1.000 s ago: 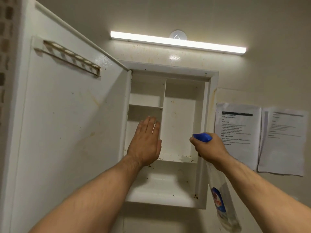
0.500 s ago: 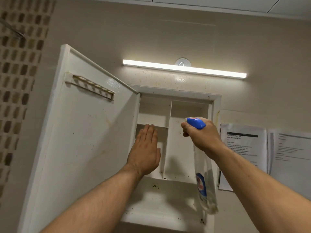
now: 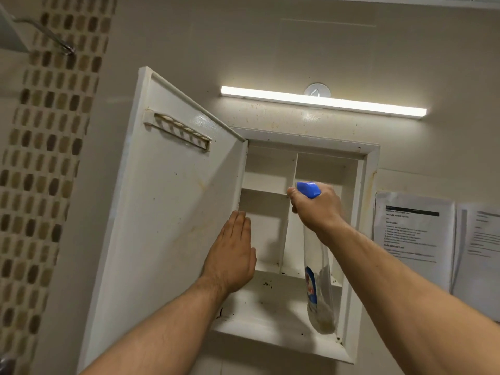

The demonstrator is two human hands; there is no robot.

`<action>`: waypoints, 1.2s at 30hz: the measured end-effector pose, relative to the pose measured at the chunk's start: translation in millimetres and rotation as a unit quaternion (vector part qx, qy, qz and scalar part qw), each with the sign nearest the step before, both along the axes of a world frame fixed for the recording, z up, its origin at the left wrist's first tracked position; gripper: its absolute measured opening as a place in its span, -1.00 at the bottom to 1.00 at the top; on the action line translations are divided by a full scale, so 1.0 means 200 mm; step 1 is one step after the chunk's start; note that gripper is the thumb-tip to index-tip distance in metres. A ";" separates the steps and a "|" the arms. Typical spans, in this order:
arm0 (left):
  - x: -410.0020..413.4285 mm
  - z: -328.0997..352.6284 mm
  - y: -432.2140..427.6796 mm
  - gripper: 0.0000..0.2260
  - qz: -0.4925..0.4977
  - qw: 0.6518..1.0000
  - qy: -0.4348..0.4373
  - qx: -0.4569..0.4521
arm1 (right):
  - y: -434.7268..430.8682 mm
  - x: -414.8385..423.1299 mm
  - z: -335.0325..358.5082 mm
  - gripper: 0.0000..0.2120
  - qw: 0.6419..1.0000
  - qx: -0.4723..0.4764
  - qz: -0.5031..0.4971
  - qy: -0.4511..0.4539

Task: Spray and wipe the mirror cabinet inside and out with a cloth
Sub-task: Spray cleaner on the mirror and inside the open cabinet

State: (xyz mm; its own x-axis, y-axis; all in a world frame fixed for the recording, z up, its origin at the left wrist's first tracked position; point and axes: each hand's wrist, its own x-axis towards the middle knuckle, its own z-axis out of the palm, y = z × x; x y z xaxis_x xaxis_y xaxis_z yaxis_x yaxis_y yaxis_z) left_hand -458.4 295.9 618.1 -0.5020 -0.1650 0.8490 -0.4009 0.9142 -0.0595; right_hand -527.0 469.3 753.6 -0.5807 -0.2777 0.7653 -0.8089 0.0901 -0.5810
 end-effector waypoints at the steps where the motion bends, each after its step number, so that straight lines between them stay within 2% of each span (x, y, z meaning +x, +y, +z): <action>1: 0.00 -0.03 0.00 -0.36 -0.002 1.000 0.001 0.004 | -0.01 0.00 -0.04 -0.76 1.000 0.005 0.007 -0.027; 3: -0.01 -0.12 0.01 -0.36 -0.012 1.000 -0.008 0.021 | -0.05 -0.01 -0.17 -0.78 0.996 0.024 0.016 -0.087; 6: -0.02 -0.26 0.01 -0.38 -0.020 0.999 -0.026 0.043 | -0.09 -0.03 -0.41 -0.73 0.991 0.051 0.014 -0.123; 12: -0.04 -0.50 0.03 -0.36 -0.004 0.997 -0.062 0.050 | -0.10 -0.08 -0.66 -0.78 0.981 0.009 0.048 -0.189; 20: -0.05 -0.55 0.07 -0.35 0.010 0.993 -0.100 0.057 | -0.05 -0.13 -0.82 -0.79 0.975 0.028 0.080 -0.203; 26: 0.04 -0.30 0.06 -0.38 0.069 0.996 -0.065 0.000 | -0.07 -0.09 -0.78 -0.78 0.972 -0.011 0.130 -0.194; 30: 0.17 -0.09 0.07 -0.37 0.166 0.983 -0.063 -0.053 | -0.07 -0.03 -0.69 -0.86 0.967 -0.028 0.177 -0.181; 32: 0.24 0.00 0.10 -0.36 0.213 0.973 -0.045 -0.075 | -0.06 0.00 -0.66 -0.83 0.962 -0.040 0.201 -0.179; 34: 0.34 0.07 0.16 -0.33 0.233 0.968 0.011 -0.097 | -0.03 0.03 -0.65 -0.82 0.956 -0.044 0.227 -0.182; 36: 0.44 0.13 0.23 -0.26 0.216 0.964 0.111 -0.104 | 0.00 0.06 -0.64 -0.84 0.950 -0.040 0.248 -0.186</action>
State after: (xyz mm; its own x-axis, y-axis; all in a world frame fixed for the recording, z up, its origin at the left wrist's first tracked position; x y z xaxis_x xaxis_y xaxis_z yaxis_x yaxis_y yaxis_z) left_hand -369.8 341.0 644.2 -0.2273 -0.1329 0.9647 -0.7660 0.6361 -0.0929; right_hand -515.7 468.6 625.1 -0.6277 -0.5374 0.5632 -0.4773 -0.3059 -0.8238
